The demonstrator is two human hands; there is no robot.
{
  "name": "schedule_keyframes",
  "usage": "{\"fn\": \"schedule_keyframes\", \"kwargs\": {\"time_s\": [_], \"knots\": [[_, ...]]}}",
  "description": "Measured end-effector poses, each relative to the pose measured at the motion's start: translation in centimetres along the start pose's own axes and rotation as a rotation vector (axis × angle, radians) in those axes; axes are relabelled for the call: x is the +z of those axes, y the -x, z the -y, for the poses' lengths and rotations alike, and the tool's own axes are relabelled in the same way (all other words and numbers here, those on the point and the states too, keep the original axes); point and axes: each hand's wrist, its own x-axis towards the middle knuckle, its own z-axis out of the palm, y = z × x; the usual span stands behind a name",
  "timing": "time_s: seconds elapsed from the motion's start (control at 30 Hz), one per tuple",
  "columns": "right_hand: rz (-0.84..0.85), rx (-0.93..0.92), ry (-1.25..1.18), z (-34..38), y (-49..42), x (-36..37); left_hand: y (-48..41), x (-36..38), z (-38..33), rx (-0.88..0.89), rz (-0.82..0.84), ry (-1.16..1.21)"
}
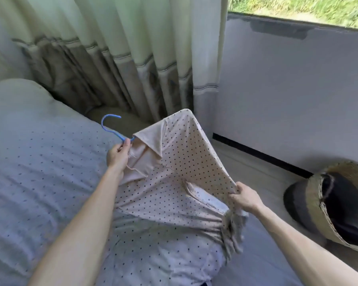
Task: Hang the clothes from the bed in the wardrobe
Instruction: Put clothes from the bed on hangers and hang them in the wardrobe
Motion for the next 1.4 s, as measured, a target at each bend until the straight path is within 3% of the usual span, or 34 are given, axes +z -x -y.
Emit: {"fn": "schedule_keyframes", "kwargs": {"time_s": [0.2, 0.33, 0.5, 0.63, 0.8, 0.87, 1.03, 1.27, 1.33, 1.4], "knots": [[0.133, 0.056, 0.275, 3.3, -6.5, 3.2, -10.2, -2.0, 6.5, -0.133, -0.015, -0.083], [0.190, 0.133, 0.348, 2.9, -10.4, 5.8, -15.6, -1.2, 10.6, -0.147, 0.063, -0.231], [0.272, 0.155, 0.523, 2.5, -13.2, 9.2, -20.8, -2.1, 14.8, -0.183, 0.032, -0.334], [0.231, 0.111, 0.557, 2.3, -14.5, 11.7, -25.5, -3.6, 18.7, -0.299, 0.078, -0.256], [0.194, 0.016, 0.620, 2.3, -15.8, 14.9, -30.4, -3.9, 23.5, -0.329, 0.084, -0.391], [0.151, -0.055, 0.674, 2.5, -16.2, 15.7, -30.2, -3.0, 24.3, -0.318, 0.134, -0.540], [0.130, -0.011, 0.517, 2.7, -16.1, 16.4, -27.3, 0.8, 26.5, -0.372, 0.261, -0.773], [0.198, 0.144, 0.522, -0.1, -12.5, 16.0, -19.7, 3.1, 28.4, -0.338, -0.100, -0.733], [0.203, 0.207, 0.556, -0.8, -11.4, 15.6, -16.2, 3.8, 28.7, -0.147, -0.100, -0.792], [0.182, 0.244, 0.611, -1.1, -10.4, 14.9, -12.4, 5.1, 28.6, 0.115, 0.054, -0.889]]}}
